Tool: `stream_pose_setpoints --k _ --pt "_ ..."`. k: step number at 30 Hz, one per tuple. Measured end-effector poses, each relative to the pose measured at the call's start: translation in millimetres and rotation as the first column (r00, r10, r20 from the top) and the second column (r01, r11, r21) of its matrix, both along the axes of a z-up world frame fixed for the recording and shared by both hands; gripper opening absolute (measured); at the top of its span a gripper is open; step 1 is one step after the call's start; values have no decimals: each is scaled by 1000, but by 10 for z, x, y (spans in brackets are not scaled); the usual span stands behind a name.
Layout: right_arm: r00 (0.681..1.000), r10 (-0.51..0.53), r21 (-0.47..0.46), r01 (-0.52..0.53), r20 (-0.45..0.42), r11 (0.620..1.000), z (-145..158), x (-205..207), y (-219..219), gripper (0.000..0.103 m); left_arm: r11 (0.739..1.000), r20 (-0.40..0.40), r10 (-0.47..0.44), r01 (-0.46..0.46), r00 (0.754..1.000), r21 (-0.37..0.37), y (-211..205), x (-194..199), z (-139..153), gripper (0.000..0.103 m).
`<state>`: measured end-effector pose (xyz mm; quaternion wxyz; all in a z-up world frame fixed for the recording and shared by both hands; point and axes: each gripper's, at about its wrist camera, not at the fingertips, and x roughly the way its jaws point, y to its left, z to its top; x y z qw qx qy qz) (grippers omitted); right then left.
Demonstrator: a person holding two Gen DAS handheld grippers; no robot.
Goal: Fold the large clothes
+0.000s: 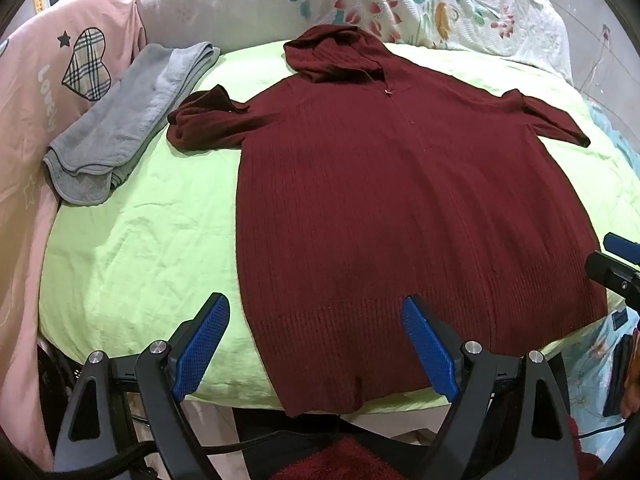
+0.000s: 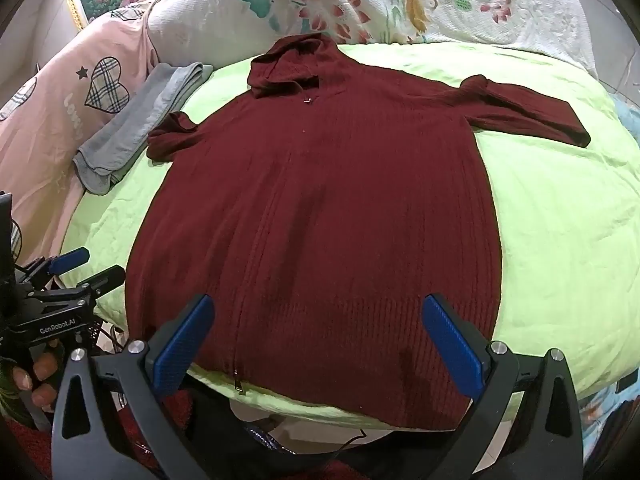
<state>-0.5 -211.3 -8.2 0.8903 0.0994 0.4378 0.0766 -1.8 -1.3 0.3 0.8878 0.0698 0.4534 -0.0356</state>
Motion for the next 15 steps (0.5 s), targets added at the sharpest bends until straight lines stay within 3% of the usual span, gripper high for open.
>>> stream_pose_setpoints --k 15 --pt "1000 3 6 -3 6 1000 15 -5 27 103 1000 -12 1 -1 1000 -3 45 36 -41 89"
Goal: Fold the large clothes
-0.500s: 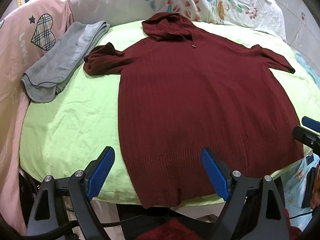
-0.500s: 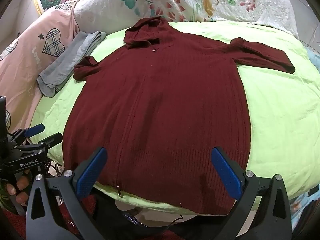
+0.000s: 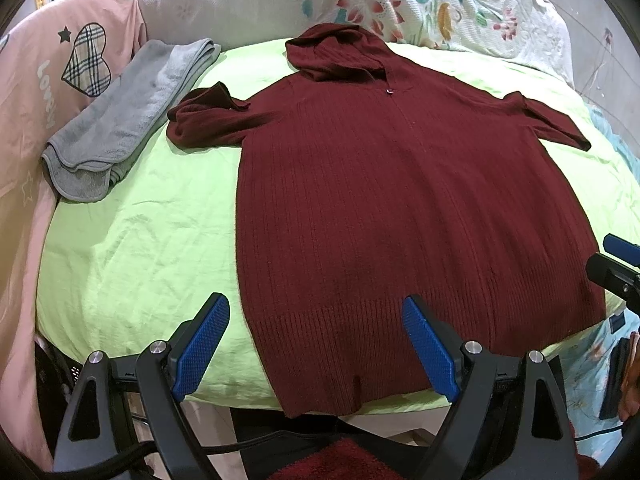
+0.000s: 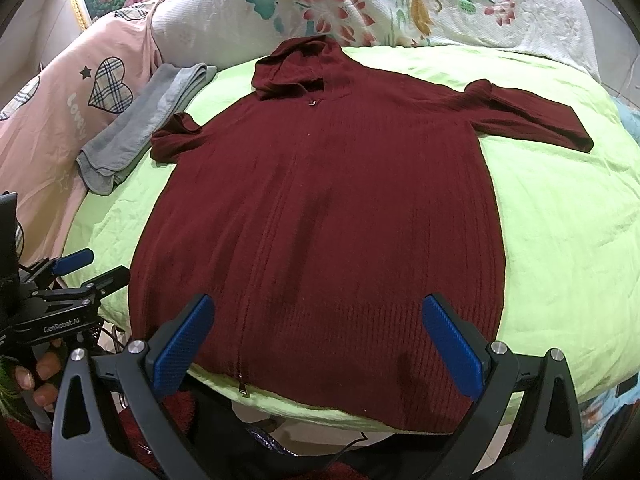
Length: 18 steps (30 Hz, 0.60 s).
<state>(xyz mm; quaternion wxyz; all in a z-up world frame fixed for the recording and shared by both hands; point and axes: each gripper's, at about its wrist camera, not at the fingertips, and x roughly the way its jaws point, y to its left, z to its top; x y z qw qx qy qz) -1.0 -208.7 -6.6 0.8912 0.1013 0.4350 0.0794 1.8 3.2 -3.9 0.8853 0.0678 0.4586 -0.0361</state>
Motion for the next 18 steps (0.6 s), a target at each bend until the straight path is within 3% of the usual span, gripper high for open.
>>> stream_pose_setpoints --k 18 --pt "1000 -5 11 4 24 1000 7 4 -10 103 1000 29 -8 8 1000 10 -15 -11 1 89"
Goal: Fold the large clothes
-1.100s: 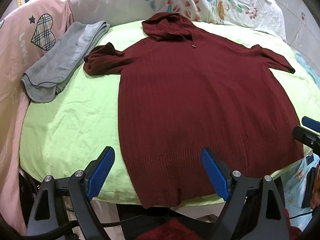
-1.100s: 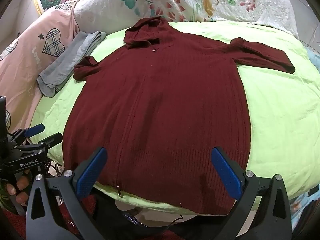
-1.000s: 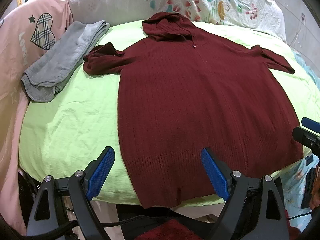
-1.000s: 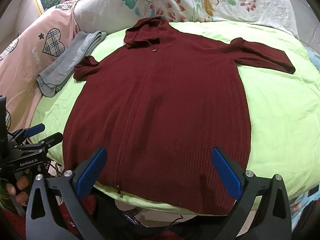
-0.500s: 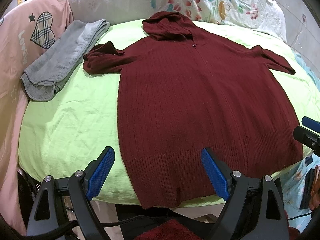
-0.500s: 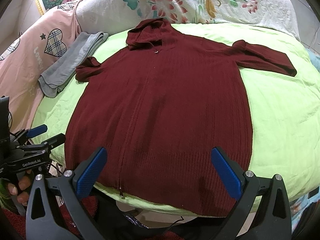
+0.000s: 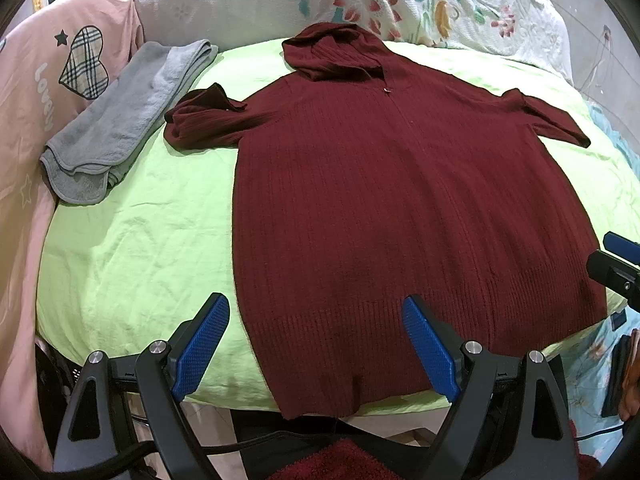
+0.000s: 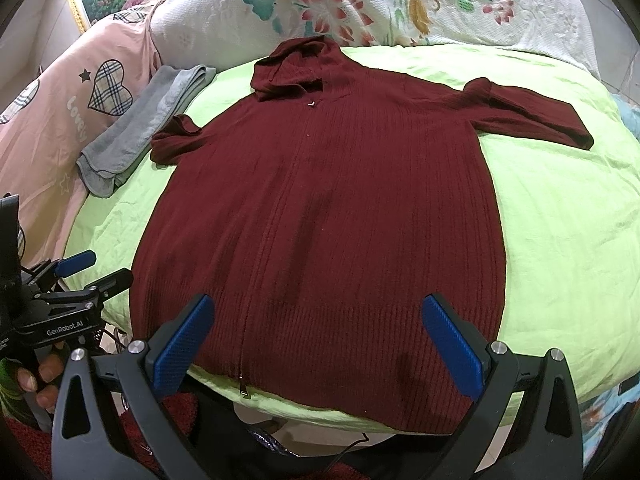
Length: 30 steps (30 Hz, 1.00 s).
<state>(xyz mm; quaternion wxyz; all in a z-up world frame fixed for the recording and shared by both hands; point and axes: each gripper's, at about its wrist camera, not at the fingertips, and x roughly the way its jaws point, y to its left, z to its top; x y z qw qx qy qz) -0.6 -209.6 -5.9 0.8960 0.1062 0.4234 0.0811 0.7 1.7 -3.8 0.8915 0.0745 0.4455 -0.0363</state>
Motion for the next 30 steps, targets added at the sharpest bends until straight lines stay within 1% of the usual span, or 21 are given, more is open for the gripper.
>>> stream_pose_setpoints --k 2,7,9,10,11,12,16,18,19,22,24,27,30 --pt "1000 0 3 0 -2 1000 -5 -2 0 103 1000 3 -3 3 1000 4 -15 4 0 89" --pt "1000 1 3 -1 11 1000 -10 -2 -15 103 1000 -47 -10 9 999 -9 -21 29 -17 89" --pt "1000 1 2 -1 -4 1000 -16 6 -17 103 1000 -66 -9 9 998 -2 -13 56 -31 89" --pt "999 2 -4 -2 -34 1000 -27 20 -23 103 1000 -66 -9 9 998 -3 -13 66 -36 89" --pt "999 3 -3 -3 -34 1000 -28 18 -22 103 1000 -56 -10 10 998 -10 -16 72 -41 89" --pt "998 2 -13 -3 -59 1000 -42 32 -17 103 1000 -58 -10 10 998 -8 -17 81 -47 89" --pt "998 1 -7 -2 -69 1000 -50 38 -16 103 1000 -70 -12 11 997 -11 -20 127 -71 90" --pt "996 -4 -14 2 -89 1000 -65 63 -31 103 999 -79 -16 13 997 -32 -14 160 -80 91" --pt "996 -8 -16 7 -91 1000 -67 78 -45 103 999 -68 -17 15 998 -36 -12 181 -82 91" --pt "997 -26 -33 24 -78 999 -73 131 -94 103 999 -82 -17 14 996 -48 -31 251 -90 91" --pt "998 -36 -27 34 -60 999 -80 177 -154 103 999 -69 -17 15 998 -36 -45 314 -105 91" --pt "998 -50 -6 50 -48 999 -84 277 -277 103 999 -79 -14 10 997 -45 -60 417 -137 91" --pt "997 -72 -9 72 -33 997 -66 408 -430 103 999 -86 -8 4 996 -38 -61 531 -171 91"
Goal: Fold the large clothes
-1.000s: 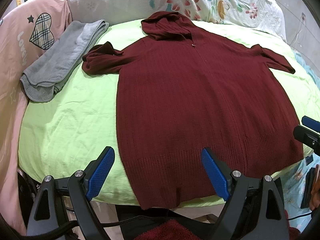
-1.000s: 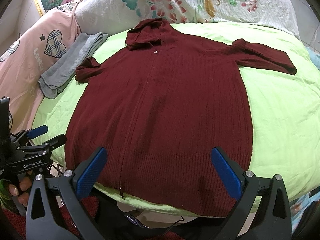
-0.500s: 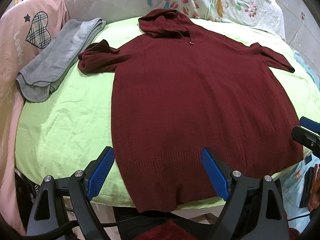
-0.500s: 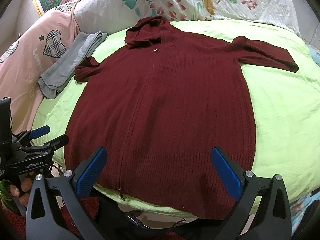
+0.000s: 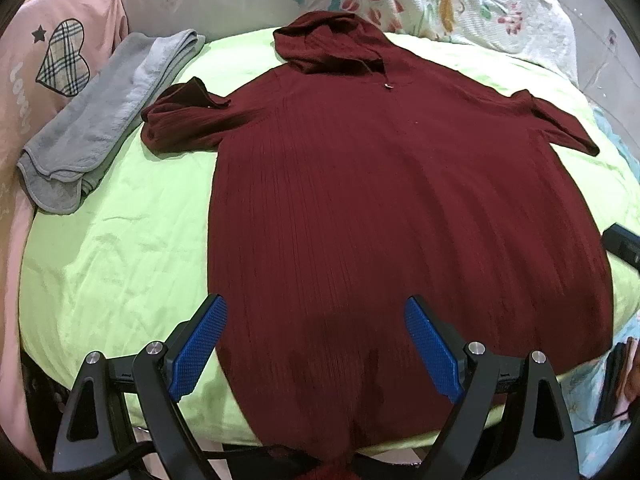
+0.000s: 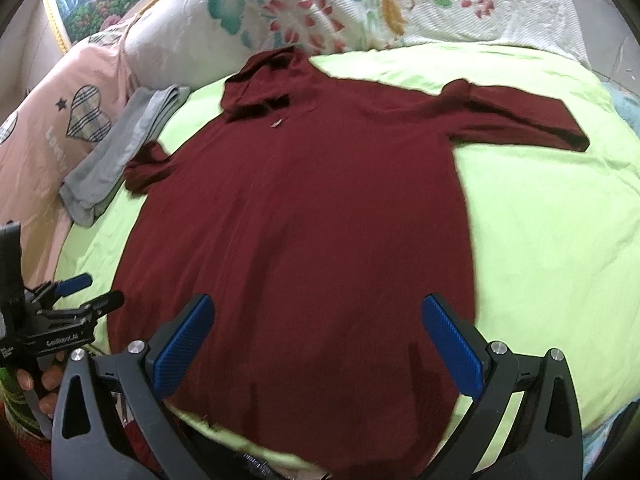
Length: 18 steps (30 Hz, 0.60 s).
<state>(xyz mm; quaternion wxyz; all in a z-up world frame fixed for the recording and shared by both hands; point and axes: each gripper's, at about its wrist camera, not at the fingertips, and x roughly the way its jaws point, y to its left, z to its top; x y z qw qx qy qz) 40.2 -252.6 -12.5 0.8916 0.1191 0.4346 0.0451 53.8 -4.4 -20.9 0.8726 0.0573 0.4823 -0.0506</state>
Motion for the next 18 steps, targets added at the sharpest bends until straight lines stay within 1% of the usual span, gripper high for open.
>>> stream_pose_setpoints --k 1,3,8,9,11,13,14,15,17,18 --pt "1000 -7 -23 8 7 1000 17 37 -49 103 1000 -2 1 -1 1000 -3 -3 32 -8 91" --pt "999 -29 -37 30 14 999 42 149 -181 103 1000 -5 2 -2 1000 -1 -3 100 -18 91" --pt "994 -74 -77 80 80 994 190 460 -631 103 1000 2 4 -4 1000 18 -4 236 -22 91" --pt "991 -77 -104 88 109 991 256 518 -736 103 1000 0 7 -7 1000 18 -2 263 -24 91" --pt "987 -95 -108 109 127 988 289 678 -956 103 1000 -7 11 -11 1000 19 4 311 -36 91" --pt "982 -129 -127 146 135 981 326 884 -1196 103 1000 -15 15 -14 1000 22 0 357 -57 91" --pt "982 -142 -123 158 127 980 263 997 -1299 101 1000 -22 15 -14 1000 28 -6 377 -72 91" --pt "980 -151 -134 167 126 977 266 1073 -1370 96 999 -28 15 -14 1000 33 -10 390 -88 91" --pt "982 -165 -147 177 90 973 174 1321 -1522 91 999 -35 13 -12 999 42 -37 439 -119 91" --pt "983 -165 -169 176 80 970 142 1409 -1544 91 999 -34 12 -10 999 39 -50 461 -130 91"
